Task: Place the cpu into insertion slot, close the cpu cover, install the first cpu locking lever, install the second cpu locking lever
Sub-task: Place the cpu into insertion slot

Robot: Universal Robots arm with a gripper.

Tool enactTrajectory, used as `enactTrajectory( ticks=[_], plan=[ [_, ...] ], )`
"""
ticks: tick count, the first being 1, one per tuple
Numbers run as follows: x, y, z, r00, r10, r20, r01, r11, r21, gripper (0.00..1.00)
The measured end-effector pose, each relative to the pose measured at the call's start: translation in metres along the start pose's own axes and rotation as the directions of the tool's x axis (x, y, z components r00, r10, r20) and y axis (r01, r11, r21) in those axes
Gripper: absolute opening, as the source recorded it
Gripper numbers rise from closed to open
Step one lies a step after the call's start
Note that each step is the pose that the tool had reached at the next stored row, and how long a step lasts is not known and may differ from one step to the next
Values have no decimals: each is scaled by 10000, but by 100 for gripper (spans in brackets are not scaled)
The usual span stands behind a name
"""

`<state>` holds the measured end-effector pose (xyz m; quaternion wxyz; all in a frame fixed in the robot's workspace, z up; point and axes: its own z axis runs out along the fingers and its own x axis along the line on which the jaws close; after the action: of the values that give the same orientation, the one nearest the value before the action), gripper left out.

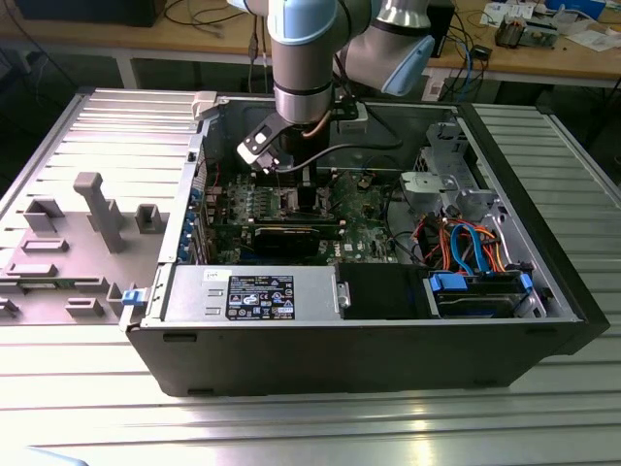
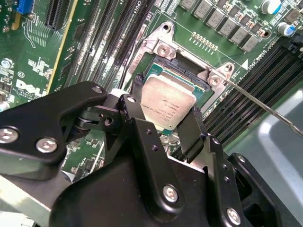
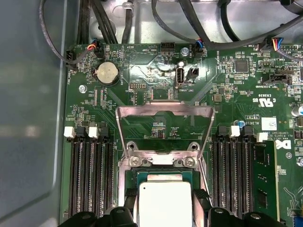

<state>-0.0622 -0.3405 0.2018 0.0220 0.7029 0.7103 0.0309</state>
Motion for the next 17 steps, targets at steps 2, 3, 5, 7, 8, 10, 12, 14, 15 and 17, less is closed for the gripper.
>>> enactTrajectory(
  ticks=[2,3,5,7,8,10,12,14,15,17],
  plan=[
    [-1,-8,37,10000,2,7,-2,10000,4,55],
    [-1,-8,42,10000,3,7,-3,10000,4,55],
    [0,-10,47,10000,9,4,-9,10000,1,55],
    [0,-9,48,10000,8,0,-8,10000,0,55],
    [0,-9,48,10000,8,0,-8,10000,0,55],
    [0,-10,48,10000,8,0,-8,10000,0,55],
    [0,-10,49,10000,8,0,-8,10000,-1,55],
    [0,-10,49,10000,8,0,-8,10000,-1,55],
    [0,-10,48,10000,8,0,-8,10000,0,55],
    [1,-10,50,10000,9,-8,-9,10000,-3,55]
  ],
)
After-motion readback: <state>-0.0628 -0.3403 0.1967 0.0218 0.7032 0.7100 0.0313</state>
